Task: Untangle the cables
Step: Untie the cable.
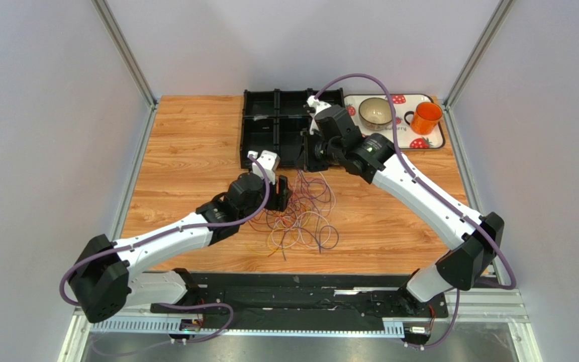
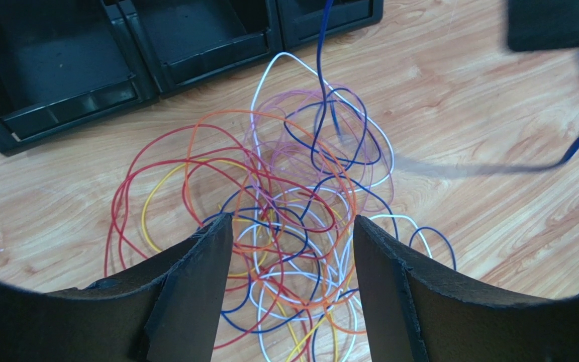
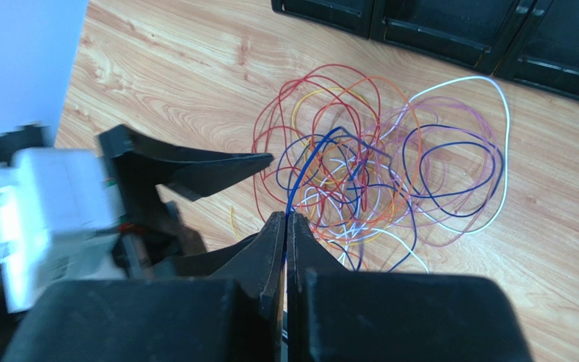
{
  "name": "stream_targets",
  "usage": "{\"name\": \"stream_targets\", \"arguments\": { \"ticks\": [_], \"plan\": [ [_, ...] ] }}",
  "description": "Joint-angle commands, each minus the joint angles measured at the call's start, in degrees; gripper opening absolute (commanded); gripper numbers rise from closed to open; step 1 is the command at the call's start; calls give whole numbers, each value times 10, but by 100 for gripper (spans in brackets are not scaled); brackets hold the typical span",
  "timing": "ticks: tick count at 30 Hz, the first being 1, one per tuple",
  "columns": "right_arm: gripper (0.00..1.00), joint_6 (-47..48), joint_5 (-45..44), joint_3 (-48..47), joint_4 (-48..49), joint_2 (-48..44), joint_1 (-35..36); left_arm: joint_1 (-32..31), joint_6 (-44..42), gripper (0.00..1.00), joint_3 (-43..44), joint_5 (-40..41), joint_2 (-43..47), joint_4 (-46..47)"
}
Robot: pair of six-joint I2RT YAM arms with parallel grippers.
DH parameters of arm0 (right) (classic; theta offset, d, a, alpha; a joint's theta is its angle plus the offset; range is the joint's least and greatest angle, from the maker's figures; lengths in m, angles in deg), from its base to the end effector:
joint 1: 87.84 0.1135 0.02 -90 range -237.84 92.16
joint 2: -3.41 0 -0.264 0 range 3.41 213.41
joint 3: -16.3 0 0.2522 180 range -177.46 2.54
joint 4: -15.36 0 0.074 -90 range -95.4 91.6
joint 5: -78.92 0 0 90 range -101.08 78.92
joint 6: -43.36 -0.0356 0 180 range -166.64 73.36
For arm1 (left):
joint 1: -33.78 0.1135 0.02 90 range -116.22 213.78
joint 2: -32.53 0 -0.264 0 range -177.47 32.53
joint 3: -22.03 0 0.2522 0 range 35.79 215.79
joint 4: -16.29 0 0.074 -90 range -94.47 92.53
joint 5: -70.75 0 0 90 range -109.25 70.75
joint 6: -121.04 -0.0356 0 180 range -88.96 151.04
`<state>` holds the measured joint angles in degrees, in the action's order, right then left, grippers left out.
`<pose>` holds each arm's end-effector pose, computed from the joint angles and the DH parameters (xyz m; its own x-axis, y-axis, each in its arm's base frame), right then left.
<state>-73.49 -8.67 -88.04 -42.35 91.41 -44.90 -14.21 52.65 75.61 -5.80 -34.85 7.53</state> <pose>0.2442 0.2293 0.3759 -0.7495 -0.0811 -0.6570 -0.4093 0.8367 0.3637 0.1826 -0.1904 0.2554 -0.4519 -0.0335 -0.8914 0.4436 0.8585 -0.2571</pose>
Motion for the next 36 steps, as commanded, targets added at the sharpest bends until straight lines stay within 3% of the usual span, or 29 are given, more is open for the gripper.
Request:
{"name": "stream_targets", "arguments": {
  "ticks": [1,11,24,30,36],
  "plan": [
    [0,14,-8,-11,-2,-39,2,-2,-24,68,27,-25,-31,56],
    [0,41,-44,-103,-38,-42,-6,-1,18,64,-1,-39,-67,92],
    [0,92,-88,-380,-33,-20,-16,-3,37,66,-6,-69,-78,128],
    [0,94,-43,-361,132,-79,-16,-4,36,71,-8,-67,-70,132],
    [0,67,9,-287,386,-138,-15,-4,37,72,-14,-68,-65,135]
  ]
}}
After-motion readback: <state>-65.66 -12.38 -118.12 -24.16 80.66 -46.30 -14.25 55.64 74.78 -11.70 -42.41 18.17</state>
